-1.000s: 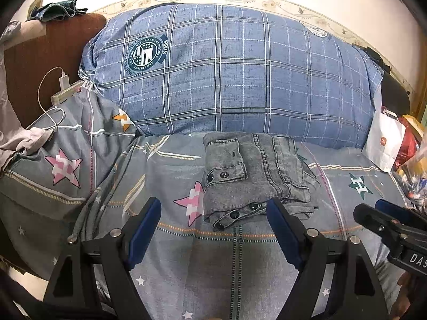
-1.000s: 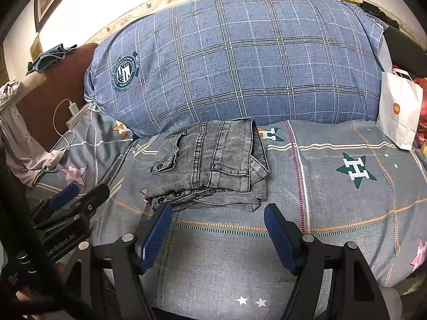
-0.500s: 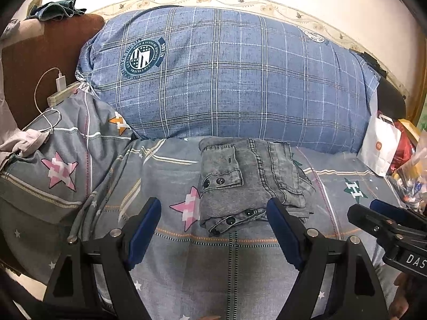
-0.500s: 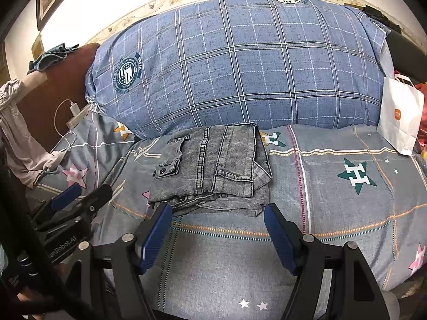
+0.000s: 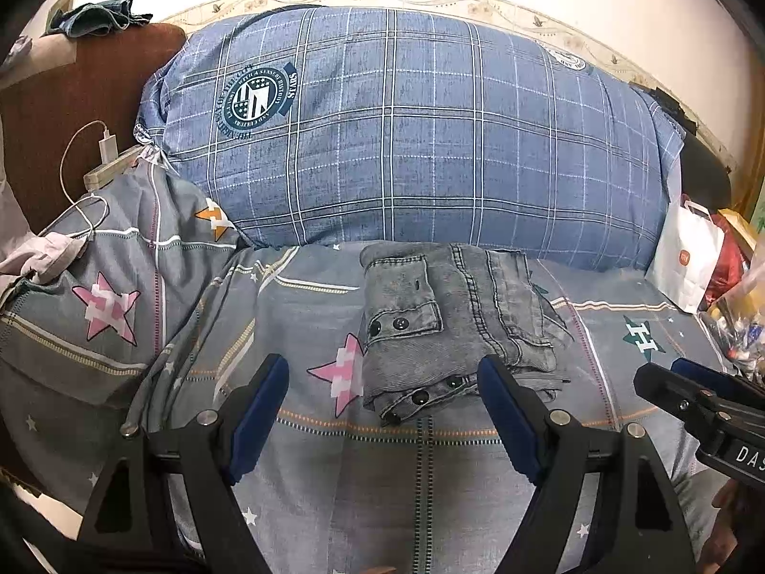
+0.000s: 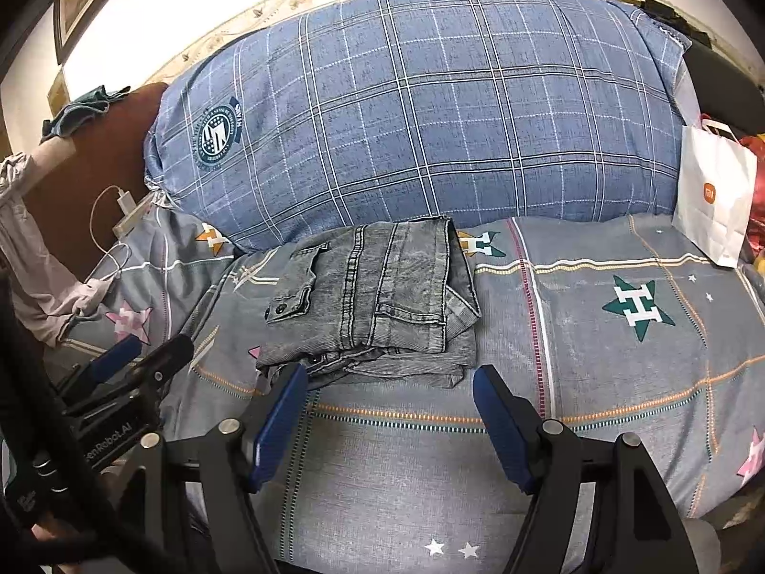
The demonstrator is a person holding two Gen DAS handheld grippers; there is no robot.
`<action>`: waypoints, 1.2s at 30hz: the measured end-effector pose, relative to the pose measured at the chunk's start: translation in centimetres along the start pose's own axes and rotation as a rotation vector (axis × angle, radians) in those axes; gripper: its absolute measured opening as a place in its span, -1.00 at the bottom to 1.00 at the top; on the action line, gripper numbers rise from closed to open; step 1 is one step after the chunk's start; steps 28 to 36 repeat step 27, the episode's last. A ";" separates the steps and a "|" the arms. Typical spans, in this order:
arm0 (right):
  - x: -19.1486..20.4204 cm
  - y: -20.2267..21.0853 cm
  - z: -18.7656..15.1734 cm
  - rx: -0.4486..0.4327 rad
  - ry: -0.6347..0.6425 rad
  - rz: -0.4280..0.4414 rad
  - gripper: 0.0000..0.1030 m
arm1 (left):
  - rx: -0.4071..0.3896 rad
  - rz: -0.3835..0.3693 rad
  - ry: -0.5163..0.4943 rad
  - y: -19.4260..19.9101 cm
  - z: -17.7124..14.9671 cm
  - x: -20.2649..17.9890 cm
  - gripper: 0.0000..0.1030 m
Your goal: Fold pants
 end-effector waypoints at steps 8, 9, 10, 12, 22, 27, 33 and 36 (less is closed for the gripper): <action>-0.3 -0.1 0.0 -0.001 -0.008 0.002 0.46 | 0.015 -0.002 -0.007 -0.5 -0.1 -0.2 0.58; -0.3 0.0 0.0 -0.002 -0.008 0.001 0.46 | 0.016 -0.003 -0.007 -0.5 -0.1 -0.2 0.58; -0.3 0.0 0.1 -0.003 -0.008 0.000 0.46 | 0.018 -0.007 -0.007 -0.6 -0.1 -0.3 0.58; -0.3 0.1 0.1 -0.005 -0.009 0.000 0.46 | 0.020 -0.011 -0.008 -0.6 0.0 -0.3 0.58; 0.1 -0.2 0.0 0.004 -0.003 -0.004 0.46 | -0.006 -0.014 0.009 -0.5 0.2 -0.1 0.58; 0.2 -0.3 -0.1 0.010 -0.004 -0.004 0.46 | -0.020 -0.062 0.053 -1.3 0.6 0.6 0.58; 0.2 -0.3 -0.1 0.010 -0.004 -0.004 0.46 | -0.020 -0.062 0.053 -1.3 0.6 0.6 0.58; 0.2 -0.3 -0.1 0.010 -0.004 -0.004 0.46 | -0.020 -0.062 0.053 -1.3 0.6 0.6 0.58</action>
Point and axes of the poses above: each gripper's, at about its wrist camera, not at the fingertips, and y roughly against the way its jaws point, x to its left, z to its top, the point moved 2 cm from there along -y, roughly the way its jaws point, and after that the axes turned 15 degrees about z, right-handed, at the moved point
